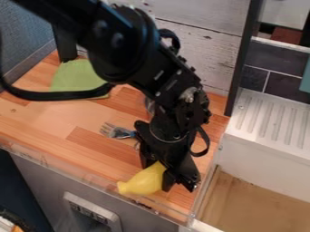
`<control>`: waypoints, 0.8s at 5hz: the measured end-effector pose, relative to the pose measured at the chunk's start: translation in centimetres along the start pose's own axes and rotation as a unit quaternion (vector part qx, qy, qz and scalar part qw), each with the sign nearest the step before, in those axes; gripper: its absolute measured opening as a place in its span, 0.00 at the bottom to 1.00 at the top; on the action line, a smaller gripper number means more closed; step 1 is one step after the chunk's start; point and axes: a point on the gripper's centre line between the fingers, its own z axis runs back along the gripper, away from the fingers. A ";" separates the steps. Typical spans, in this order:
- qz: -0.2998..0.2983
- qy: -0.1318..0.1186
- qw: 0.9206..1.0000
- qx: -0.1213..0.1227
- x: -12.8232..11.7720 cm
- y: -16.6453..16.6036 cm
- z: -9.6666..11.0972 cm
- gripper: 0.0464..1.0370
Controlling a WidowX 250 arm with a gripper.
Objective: Move a banana
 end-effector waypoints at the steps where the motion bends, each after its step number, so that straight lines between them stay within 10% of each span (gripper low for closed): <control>1: -0.005 0.010 1.000 -0.001 0.5 -0.5 -0.9 0.53; 4: -0.014 0.042 0.999 0.001 0.7 -0.1 -1.3 0.97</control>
